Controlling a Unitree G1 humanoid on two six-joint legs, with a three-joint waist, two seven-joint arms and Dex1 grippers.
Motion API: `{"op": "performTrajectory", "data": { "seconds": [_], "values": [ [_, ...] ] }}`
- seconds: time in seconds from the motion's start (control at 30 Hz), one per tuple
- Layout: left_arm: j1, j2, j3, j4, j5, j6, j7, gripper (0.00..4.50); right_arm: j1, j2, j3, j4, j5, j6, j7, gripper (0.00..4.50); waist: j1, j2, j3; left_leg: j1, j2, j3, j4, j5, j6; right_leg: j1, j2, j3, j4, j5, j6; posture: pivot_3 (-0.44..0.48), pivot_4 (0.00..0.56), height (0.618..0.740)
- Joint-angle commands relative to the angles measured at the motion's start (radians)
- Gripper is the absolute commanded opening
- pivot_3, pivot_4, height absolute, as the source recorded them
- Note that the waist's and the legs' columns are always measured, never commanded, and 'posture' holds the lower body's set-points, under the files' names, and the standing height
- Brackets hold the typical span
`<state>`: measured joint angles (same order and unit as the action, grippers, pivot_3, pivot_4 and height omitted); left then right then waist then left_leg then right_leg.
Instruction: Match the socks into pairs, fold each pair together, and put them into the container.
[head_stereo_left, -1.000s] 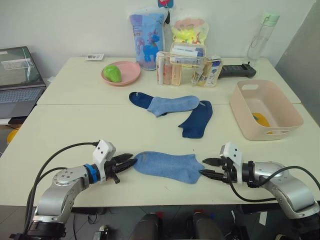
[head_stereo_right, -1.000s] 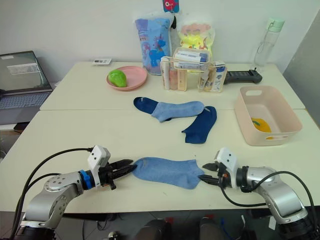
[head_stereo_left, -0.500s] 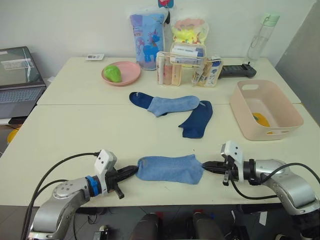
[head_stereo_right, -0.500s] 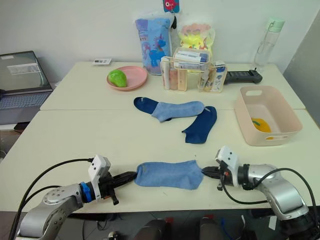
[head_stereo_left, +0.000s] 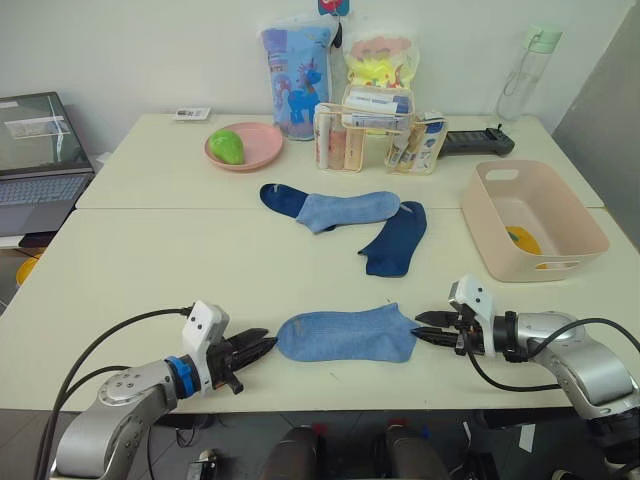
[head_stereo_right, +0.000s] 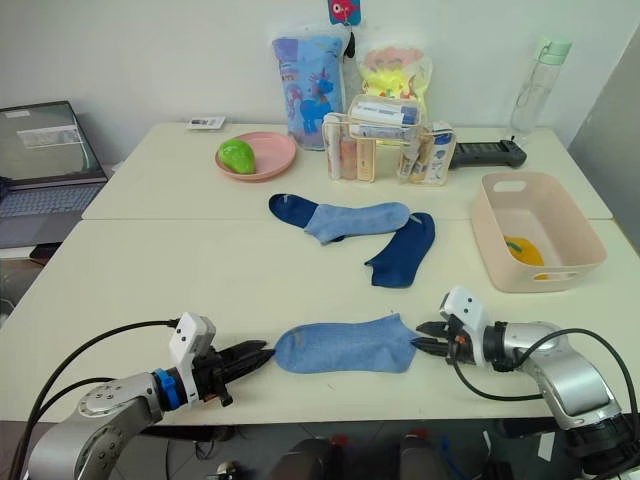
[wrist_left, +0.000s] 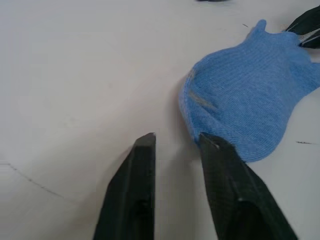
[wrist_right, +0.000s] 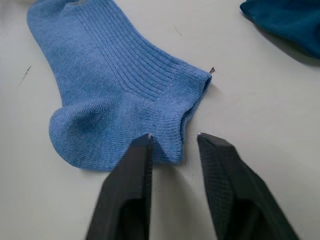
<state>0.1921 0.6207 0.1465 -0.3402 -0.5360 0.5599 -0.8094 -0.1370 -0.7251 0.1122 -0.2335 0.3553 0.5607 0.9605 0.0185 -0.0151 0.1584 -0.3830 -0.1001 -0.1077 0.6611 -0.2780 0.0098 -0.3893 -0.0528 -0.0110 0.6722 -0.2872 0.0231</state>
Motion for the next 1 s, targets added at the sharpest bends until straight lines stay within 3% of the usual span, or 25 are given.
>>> {"op": "performTrajectory", "data": {
  "seconds": [0.03,0.13,0.23,0.4,0.6,0.77,1.0],
  "values": [
    [-0.022,0.024,0.052,0.010,-0.027,-0.004,-0.019,2.54,-0.005,-0.001,-0.063,-0.019,0.021,-0.026,-0.010,2.78,0.000,0.000,0.000,0.000,0.000,0.000,0.000,0.000,0.000,0.000,0.000,0.000,0.000,0.000,0.000,0.000,0.150,0.740],
    [-0.061,0.038,0.089,0.039,-0.044,0.002,-0.021,3.48,-0.011,-0.009,-0.108,-0.024,0.017,-0.031,-0.033,3.80,0.001,0.000,0.000,0.000,0.000,0.000,0.000,0.000,0.000,0.000,0.000,0.000,0.000,0.000,0.000,0.000,0.150,0.740],
    [-0.117,0.030,0.115,0.089,-0.019,-0.040,0.002,4.47,-0.028,0.005,-0.153,-0.028,0.014,-0.047,-0.071,3.86,0.002,0.000,0.000,0.000,0.000,0.000,0.000,0.000,0.000,0.000,0.000,0.000,0.000,0.000,0.000,0.000,0.150,0.740],
    [-0.268,-0.084,0.109,0.234,0.159,-0.291,0.194,4.47,-0.074,0.096,-0.162,0.033,-0.085,-0.205,-0.209,3.86,0.005,0.000,0.000,0.000,0.000,0.000,0.000,0.000,-0.001,0.000,0.000,0.000,0.000,0.000,0.000,0.000,0.150,0.740],
    [-0.301,-0.189,0.052,0.331,0.316,-0.450,0.337,4.47,-0.085,0.181,-0.146,0.103,-0.161,-0.286,-0.312,3.86,0.003,-0.001,0.000,0.000,-0.001,0.002,0.000,0.002,-0.005,-0.001,0.000,0.001,-0.001,0.000,0.000,0.000,0.150,0.740],
    [-0.290,-0.243,0.038,0.343,0.343,-0.481,0.385,4.47,-0.082,0.208,-0.141,0.110,-0.194,-0.302,-0.355,3.86,0.003,-0.001,0.000,0.000,0.000,0.001,0.001,0.002,-0.005,-0.001,0.000,0.001,0.002,0.000,0.000,0.000,0.150,0.740],
    [-0.333,-0.230,0.045,0.377,0.354,-0.492,0.387,4.47,-0.095,0.218,-0.136,0.103,-0.200,-0.294,-0.363,3.86,0.003,-0.001,0.000,0.000,0.000,0.001,0.001,0.002,-0.005,-0.001,0.000,0.001,0.002,0.000,0.000,0.000,0.150,0.740]
  ]
}}
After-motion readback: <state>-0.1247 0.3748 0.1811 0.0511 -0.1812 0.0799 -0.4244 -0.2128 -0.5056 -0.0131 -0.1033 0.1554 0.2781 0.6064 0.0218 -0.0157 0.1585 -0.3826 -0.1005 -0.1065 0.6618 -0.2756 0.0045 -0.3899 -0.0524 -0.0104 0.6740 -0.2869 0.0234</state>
